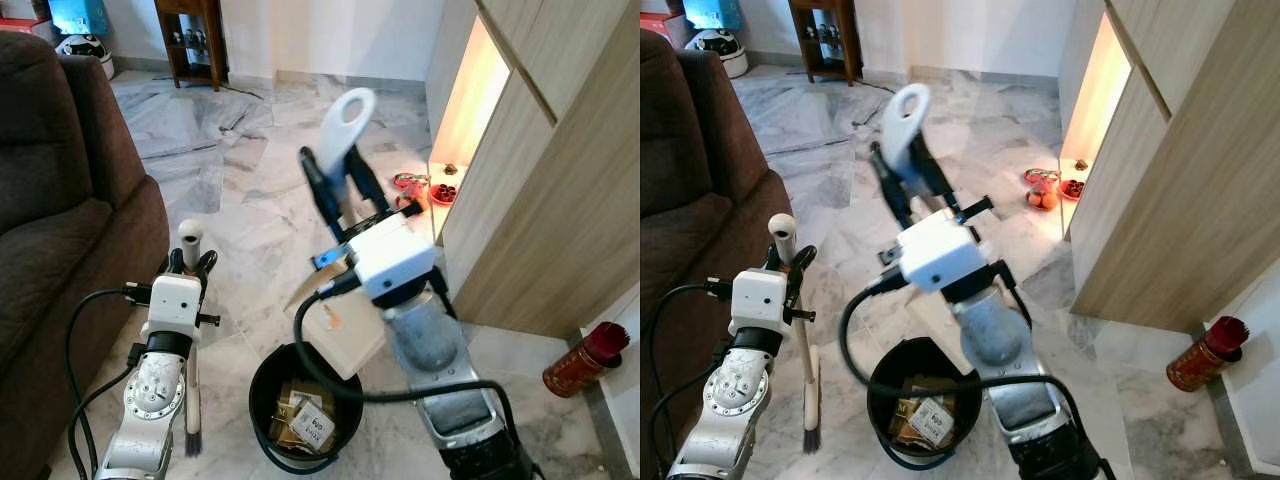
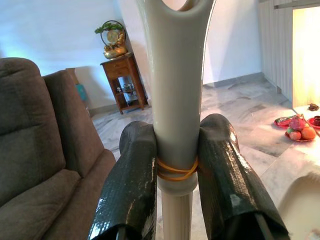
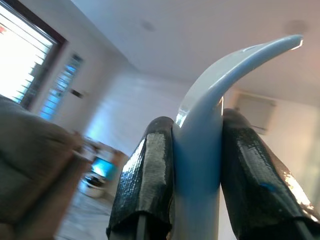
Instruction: Sweep floor
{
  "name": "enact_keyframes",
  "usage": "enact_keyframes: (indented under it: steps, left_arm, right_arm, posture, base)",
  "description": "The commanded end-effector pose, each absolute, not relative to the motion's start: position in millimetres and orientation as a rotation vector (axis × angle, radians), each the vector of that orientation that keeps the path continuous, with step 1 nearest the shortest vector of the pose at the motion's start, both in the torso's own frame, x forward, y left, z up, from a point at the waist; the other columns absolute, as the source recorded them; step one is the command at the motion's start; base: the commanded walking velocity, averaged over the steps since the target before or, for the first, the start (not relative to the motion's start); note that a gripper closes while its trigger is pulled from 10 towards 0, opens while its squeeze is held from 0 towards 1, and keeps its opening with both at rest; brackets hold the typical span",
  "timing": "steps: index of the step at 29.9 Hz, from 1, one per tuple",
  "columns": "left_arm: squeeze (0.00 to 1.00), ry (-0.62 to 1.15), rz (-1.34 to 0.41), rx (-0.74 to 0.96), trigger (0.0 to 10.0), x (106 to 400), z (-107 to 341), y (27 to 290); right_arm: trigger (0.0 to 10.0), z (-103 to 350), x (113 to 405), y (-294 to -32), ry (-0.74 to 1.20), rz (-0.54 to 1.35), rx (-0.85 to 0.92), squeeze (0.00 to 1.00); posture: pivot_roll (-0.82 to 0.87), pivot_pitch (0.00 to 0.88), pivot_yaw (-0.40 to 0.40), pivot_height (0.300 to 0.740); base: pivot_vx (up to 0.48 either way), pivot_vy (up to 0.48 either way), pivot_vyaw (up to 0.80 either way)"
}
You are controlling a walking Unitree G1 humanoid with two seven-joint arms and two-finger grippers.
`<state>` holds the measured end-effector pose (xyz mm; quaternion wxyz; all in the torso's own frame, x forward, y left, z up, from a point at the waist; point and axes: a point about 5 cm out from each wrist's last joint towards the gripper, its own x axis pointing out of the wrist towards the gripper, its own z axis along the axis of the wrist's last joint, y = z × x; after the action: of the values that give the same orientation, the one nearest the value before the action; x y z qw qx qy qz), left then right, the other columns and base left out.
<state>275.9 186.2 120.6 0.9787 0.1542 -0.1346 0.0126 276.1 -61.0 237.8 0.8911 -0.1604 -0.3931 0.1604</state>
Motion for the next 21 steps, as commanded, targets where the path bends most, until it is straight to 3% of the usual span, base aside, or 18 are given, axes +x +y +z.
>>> enact_keyframes:
  steps: [1,8,14,21]
  left_arm:
    - [0.00,-0.333,0.014,0.324,10.0,277,131,183]
    - [0.00,-0.328,0.007,0.318,10.0,276,130,182]
    - [0.00,-0.311,-0.012,0.304,10.0,276,128,181]
    - [0.00,-0.293,-0.003,0.282,10.0,271,125,186]
  right_arm:
    - [10.0,239,289,-88,-0.810,0.198,-0.427,0.00]
    - [10.0,220,309,-141,-0.674,-0.026,-0.486,0.00]
    - [10.0,179,318,-166,-0.471,-0.128,-0.431,0.00]
    - [10.0,151,318,-175,-0.374,-0.167,-0.344,0.00]
  posture:
    - [0.07,0.045,-0.032,0.740]
    - [0.07,0.048,-0.033,0.740]
    - [0.07,0.053,-0.033,0.740]
    - [0.07,0.054,-0.030,0.740]
  base:
    - [0.000,0.000,0.00]
    - [0.000,0.000,0.00]
    - [0.000,0.000,0.00]
    - [0.000,0.000,0.00]
